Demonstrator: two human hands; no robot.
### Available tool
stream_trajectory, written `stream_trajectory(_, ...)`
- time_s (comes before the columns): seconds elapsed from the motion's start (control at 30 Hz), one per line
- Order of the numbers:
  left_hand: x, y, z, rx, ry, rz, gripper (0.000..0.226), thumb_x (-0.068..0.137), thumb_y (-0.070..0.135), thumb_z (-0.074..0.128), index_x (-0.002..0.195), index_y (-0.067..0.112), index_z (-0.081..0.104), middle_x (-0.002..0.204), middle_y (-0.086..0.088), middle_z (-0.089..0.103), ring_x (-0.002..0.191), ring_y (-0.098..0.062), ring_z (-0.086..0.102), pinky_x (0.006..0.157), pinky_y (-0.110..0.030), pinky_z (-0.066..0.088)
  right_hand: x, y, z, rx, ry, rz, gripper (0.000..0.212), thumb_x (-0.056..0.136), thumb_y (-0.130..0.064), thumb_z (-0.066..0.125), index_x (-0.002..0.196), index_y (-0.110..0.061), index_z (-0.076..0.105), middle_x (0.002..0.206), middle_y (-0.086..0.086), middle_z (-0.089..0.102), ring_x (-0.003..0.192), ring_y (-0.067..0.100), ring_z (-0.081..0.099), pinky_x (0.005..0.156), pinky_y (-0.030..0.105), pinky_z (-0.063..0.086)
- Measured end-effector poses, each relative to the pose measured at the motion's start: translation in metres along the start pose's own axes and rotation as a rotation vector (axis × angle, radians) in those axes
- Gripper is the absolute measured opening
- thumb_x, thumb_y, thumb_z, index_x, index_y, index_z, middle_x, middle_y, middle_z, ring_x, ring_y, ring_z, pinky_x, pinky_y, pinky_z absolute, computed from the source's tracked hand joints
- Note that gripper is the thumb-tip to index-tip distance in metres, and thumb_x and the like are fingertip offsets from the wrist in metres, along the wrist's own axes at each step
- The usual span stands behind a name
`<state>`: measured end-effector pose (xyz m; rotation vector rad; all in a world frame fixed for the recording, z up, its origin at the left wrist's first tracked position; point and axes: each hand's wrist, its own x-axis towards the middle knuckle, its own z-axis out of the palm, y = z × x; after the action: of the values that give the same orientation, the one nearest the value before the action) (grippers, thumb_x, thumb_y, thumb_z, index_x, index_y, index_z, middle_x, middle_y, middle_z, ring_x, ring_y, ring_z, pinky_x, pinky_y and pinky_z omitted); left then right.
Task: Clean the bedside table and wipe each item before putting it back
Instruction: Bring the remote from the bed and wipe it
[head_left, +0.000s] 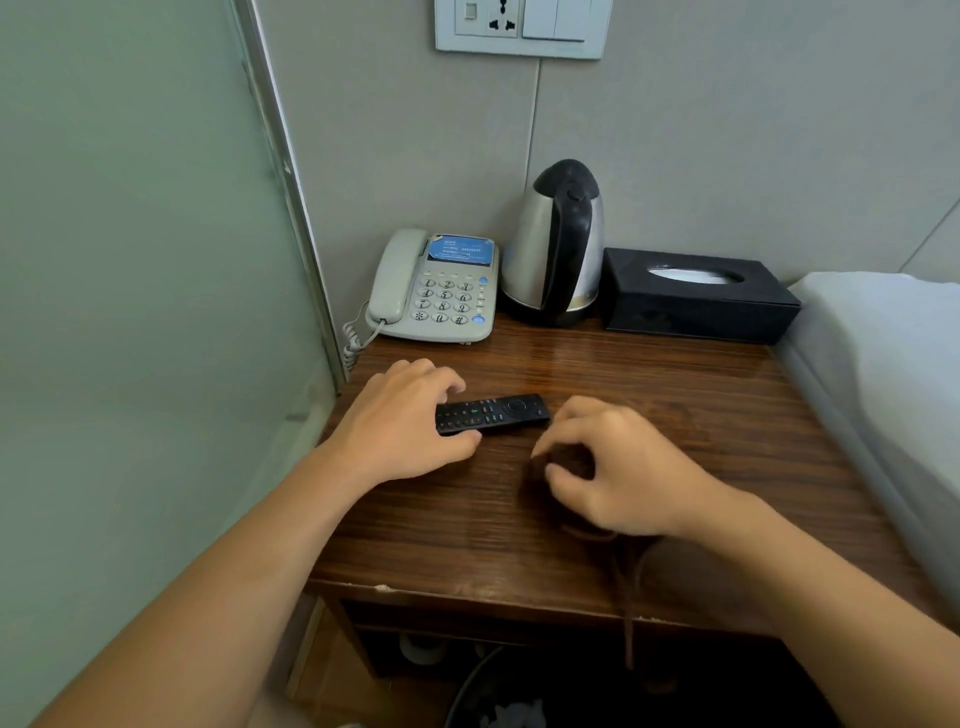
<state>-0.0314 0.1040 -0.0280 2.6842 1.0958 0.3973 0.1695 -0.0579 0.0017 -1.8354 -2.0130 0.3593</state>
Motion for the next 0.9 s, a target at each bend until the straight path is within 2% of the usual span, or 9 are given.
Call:
stream_trajectory(0.17,-0.012,-0.017,-0.006,-0.067,-0.044,-0.055,0.036,0.078,0.051,0.079,0.105,0.033,0.065,0.099,0.016,0.055,0.100,-0.012,0.057,0.091,-0.042,0.051,0.013,0.007,-0.009,0.131,0.169,0.099,0.017,0.091,-0.028,0.070,0.106,-0.033,0.077,0.109,-0.015,0.063,0.102,0.005,0.061,0.094,0.032,0.053)
stream_trajectory(0.4,-0.024,-0.019,-0.013,-0.184,0.008,-0.033,0.036,0.071,0.051,0.084,0.101,0.039,0.067,0.092,0.018,0.055,0.089,-0.005,0.059,0.081,-0.040,0.054,0.027,0.007,-0.009,0.231,0.338,0.204,0.017,0.092,-0.025,0.071,0.100,-0.040,0.070,0.109,-0.011,0.062,0.102,0.007,0.060,0.092,0.029,0.052)
stream_trajectory(0.47,-0.026,-0.006,-0.008,-0.077,0.017,-0.074,0.043,0.075,0.060,0.078,0.108,0.037,0.062,0.091,0.020,0.053,0.091,-0.009,0.061,0.077,-0.036,0.052,0.029,0.005,-0.005,0.239,0.332,0.204,0.017,0.092,-0.024,0.072,0.099,-0.040,0.071,0.109,-0.010,0.062,0.101,0.007,0.060,0.091,0.026,0.050)
stream_trajectory(0.57,-0.028,0.014,0.002,0.056,0.021,-0.118,0.070,0.079,0.077,0.066,0.131,0.033,0.048,0.103,0.017,0.061,0.098,-0.015,0.065,0.072,-0.033,0.045,0.030,0.004,0.000,0.247,0.342,0.212,0.018,0.091,-0.024,0.073,0.097,-0.041,0.071,0.109,-0.011,0.064,0.101,0.007,0.061,0.089,0.024,0.049)
stream_trajectory(0.63,-0.030,0.021,0.003,-0.083,-0.036,-0.102,0.077,0.082,0.083,0.057,0.141,0.037,0.036,0.101,0.015,0.066,0.093,-0.011,0.066,0.070,-0.033,0.046,0.028,0.007,0.002,0.234,0.364,0.221,0.017,0.090,-0.026,0.073,0.097,-0.041,0.071,0.109,-0.012,0.065,0.101,0.006,0.062,0.089,0.024,0.050)
stream_trajectory(0.67,-0.030,0.022,0.001,-0.173,-0.052,-0.083,0.071,0.088,0.078,0.053,0.144,0.038,0.035,0.095,0.015,0.067,0.090,-0.008,0.065,0.070,-0.032,0.046,0.027,0.010,0.002,0.230,0.376,0.229,0.016,0.090,-0.027,0.073,0.099,-0.040,0.072,0.109,-0.013,0.065,0.102,0.005,0.062,0.089,0.024,0.050)
stream_trajectory(0.73,-0.027,0.017,-0.002,-0.165,0.011,-0.020,0.048,0.103,0.052,0.049,0.147,0.036,0.039,0.103,0.014,0.066,0.100,-0.009,0.062,0.078,-0.034,0.049,0.023,0.015,0.001,0.235,0.385,0.253,0.015,0.090,-0.027,0.074,0.100,-0.039,0.073,0.109,-0.014,0.065,0.102,0.005,0.061,0.089,0.024,0.050)
stream_trajectory(0.8,-0.019,0.006,-0.002,-0.018,0.013,0.040,0.055,0.104,0.026,0.051,0.155,0.039,0.033,0.139,0.009,0.051,0.131,-0.018,0.045,0.102,-0.039,0.044,0.020,0.018,0.000,0.240,0.366,0.270,0.015,0.091,-0.028,0.073,0.099,-0.040,0.072,0.109,-0.015,0.064,0.102,0.005,0.061,0.090,0.025,0.051)
stream_trajectory(0.9,-0.004,-0.006,-0.001,0.029,-0.125,0.140,0.063,0.104,0.022,0.053,0.157,0.047,0.030,0.169,0.010,0.012,0.154,-0.018,0.003,0.123,-0.048,0.013,0.019,0.021,-0.001,0.246,0.318,0.273,0.014,0.091,-0.030,0.073,0.100,-0.040,0.073,0.110,-0.015,0.063,0.102,0.005,0.061,0.091,0.027,0.053)
